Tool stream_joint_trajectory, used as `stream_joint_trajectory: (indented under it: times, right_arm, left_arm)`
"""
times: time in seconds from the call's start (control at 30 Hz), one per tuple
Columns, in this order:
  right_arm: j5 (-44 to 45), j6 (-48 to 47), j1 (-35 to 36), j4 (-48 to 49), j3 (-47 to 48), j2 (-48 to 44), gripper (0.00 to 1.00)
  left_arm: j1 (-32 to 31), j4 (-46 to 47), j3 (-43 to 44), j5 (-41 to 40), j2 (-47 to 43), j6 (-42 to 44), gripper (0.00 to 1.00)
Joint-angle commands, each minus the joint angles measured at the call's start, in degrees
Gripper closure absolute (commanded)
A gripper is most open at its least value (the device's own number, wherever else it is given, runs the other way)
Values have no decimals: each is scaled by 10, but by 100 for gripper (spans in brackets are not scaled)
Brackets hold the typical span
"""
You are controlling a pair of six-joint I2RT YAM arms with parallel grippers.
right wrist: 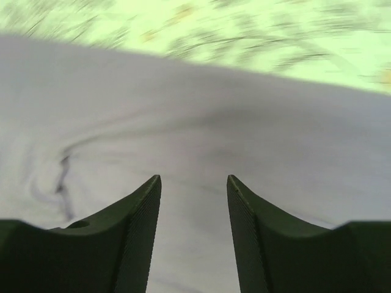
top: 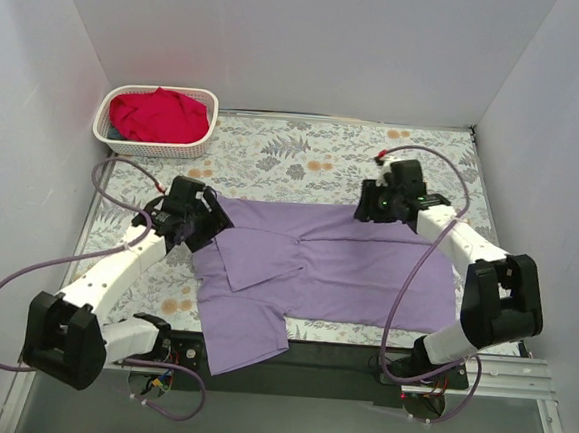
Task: Fold and stack the t-shirts
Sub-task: Fold the tshirt
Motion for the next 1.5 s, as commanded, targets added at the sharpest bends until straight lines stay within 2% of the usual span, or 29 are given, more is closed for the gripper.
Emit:
stream_joint_trajectory:
  times: [0.0,0.13,0.33,0.57,0.9,1.07,1.27,1.47]
  right_arm:
    - [44,-3,-87,7,-5,-12,55]
    - [21,22,-195,48,-11,-4,58]
    - [4,44,-279,80,-3,38,60]
    - [4,41,-317,106,6,113,60]
    - [20,37,-364,129,6,169,61]
    - [3,29,-377,127,23,178,61]
    - [-31,28,-374,129,20,132,60]
    - [-53,42,-374,147,37,115,61]
  left_arm:
    - [33,74,53,-36,79,56,40]
    - [47,130,113,-35,182,83,53]
    - [68,176,177,-27,306,101,75]
    - [88,195,209,-20,393,103,80]
    - [126,191,177,-49,420,79,91]
    - [130,187,181,-26,423,84,92]
    - [127,195,199,15,379,100,82]
    - [123,206,213,45,367,107,79]
